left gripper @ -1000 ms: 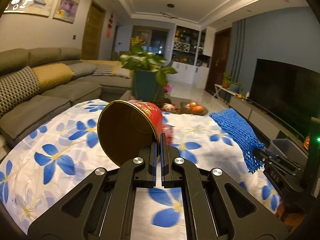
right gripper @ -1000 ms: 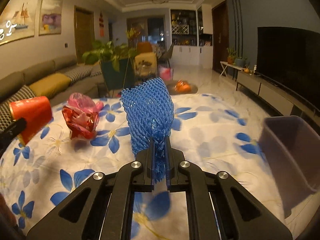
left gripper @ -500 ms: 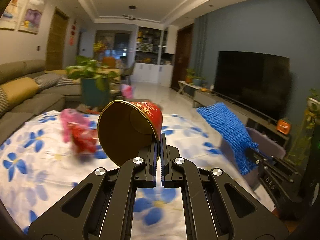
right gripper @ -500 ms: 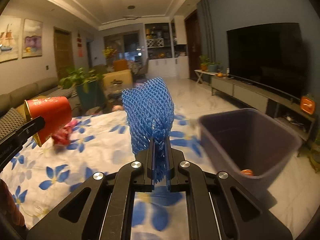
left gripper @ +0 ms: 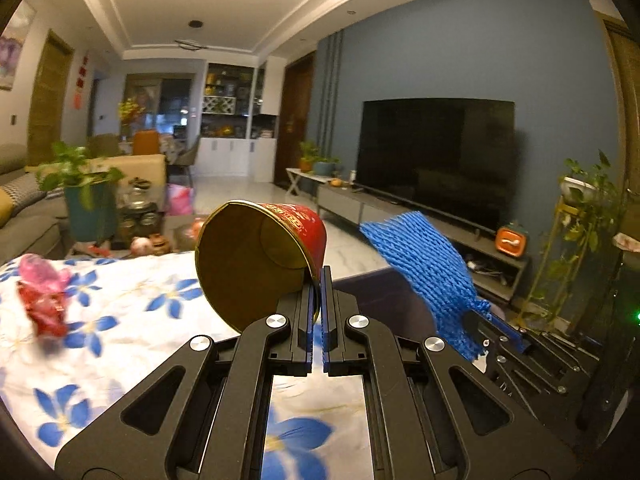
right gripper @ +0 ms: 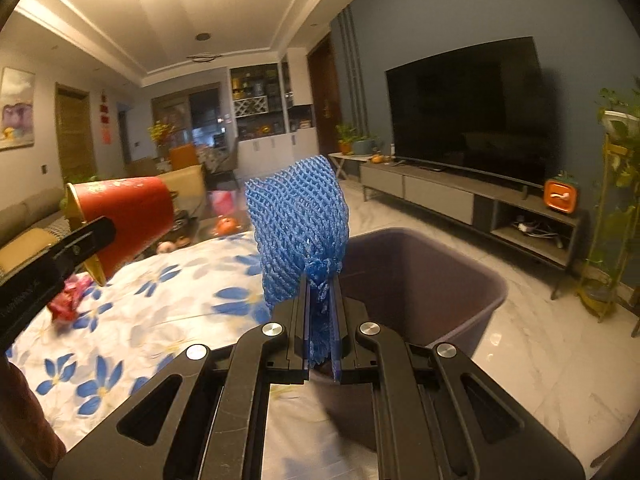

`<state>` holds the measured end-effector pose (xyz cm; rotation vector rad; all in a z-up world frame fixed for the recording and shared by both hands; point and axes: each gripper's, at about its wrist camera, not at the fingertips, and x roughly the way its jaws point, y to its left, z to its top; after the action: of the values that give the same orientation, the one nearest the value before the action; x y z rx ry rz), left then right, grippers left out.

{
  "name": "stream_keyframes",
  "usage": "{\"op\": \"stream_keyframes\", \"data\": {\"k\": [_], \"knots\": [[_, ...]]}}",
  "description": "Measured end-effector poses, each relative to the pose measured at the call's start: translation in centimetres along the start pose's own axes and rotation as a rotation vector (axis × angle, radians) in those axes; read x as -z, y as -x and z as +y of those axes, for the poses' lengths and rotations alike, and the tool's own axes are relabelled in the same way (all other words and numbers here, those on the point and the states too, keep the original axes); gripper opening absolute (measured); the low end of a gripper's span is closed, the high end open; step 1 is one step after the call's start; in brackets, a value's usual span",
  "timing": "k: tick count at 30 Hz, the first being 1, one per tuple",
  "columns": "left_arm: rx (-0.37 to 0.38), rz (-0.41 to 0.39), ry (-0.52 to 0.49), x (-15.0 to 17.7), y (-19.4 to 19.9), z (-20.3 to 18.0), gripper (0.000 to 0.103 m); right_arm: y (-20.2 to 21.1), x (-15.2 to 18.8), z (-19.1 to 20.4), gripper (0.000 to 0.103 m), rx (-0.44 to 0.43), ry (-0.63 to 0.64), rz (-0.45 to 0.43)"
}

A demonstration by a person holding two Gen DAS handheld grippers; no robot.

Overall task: Collect trash
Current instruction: 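Lift the red cup and blue net and carry both over the grey bin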

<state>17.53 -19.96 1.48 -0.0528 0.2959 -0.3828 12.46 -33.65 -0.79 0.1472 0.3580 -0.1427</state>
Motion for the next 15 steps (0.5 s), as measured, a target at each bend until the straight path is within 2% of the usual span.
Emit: {"op": "stream_keyframes", "data": {"k": [5, 15], "knots": [[0.054, 0.020, -0.013, 0.3, -2.7, -2.8, 0.002, -1.0, -0.2, -1.8, 0.009, 0.039, -0.016, -0.008], [0.110, 0.048, -0.003, 1.0, -6.2, -4.2, 0.002, -2.8, 0.1, -3.4, 0.009, 0.068, -0.043, -0.001]]}}
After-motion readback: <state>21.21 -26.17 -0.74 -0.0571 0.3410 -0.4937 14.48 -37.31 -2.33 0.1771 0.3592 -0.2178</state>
